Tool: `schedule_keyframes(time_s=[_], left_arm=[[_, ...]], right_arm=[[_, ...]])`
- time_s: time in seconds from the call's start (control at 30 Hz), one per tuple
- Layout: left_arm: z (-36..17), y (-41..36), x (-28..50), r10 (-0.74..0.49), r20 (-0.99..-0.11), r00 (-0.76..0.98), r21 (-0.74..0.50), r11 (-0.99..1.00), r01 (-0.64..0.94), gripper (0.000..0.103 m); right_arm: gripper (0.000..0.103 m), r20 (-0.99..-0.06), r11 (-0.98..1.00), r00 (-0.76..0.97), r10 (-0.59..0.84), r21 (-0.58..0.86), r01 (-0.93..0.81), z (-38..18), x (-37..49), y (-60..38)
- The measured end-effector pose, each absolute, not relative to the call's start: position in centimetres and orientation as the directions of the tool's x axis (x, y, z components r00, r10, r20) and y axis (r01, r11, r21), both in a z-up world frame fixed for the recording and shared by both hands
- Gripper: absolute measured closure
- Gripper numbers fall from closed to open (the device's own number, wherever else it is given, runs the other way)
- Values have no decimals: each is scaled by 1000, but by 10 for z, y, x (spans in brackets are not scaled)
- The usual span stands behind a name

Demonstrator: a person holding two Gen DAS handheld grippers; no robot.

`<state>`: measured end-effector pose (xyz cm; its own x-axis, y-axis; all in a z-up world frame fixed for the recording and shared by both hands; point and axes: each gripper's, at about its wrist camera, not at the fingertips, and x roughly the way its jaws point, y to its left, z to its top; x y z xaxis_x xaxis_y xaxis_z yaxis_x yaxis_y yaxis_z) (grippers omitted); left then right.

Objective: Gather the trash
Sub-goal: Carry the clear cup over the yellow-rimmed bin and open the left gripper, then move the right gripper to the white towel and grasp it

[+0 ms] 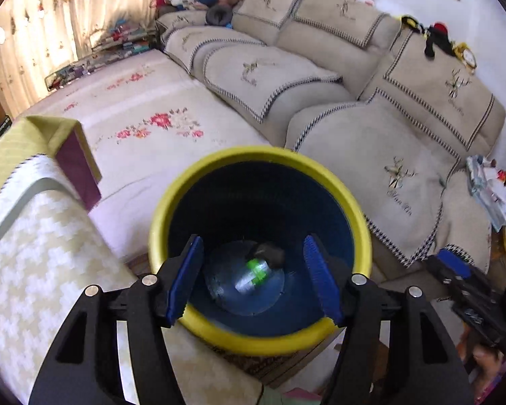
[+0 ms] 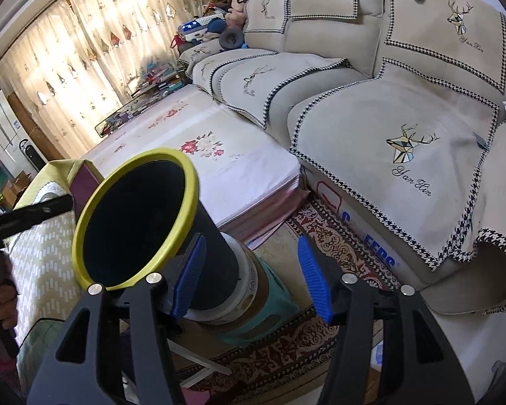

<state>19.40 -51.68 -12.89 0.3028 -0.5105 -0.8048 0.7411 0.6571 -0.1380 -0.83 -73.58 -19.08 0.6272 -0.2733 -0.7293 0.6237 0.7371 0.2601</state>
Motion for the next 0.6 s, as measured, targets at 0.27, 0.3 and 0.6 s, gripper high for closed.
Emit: schedule_keyframes(time_s=[0.27,0.3,0.6], left_arm=[[-60,-386,153,-566,-699,436,-188,734,652,20],[-53,-367,147,-565,-684,462,-188,748,637,19],[-25,-191,96,-402,-618,676,-85,889,451,15]], right_arm=[[48,-723,803,657,-214,253,540,-182,11,-696],[48,-720,816,664,-200,253,520,-180,16,-688],[48,-695,927,719,-6,266,264,-157,68,-590]])
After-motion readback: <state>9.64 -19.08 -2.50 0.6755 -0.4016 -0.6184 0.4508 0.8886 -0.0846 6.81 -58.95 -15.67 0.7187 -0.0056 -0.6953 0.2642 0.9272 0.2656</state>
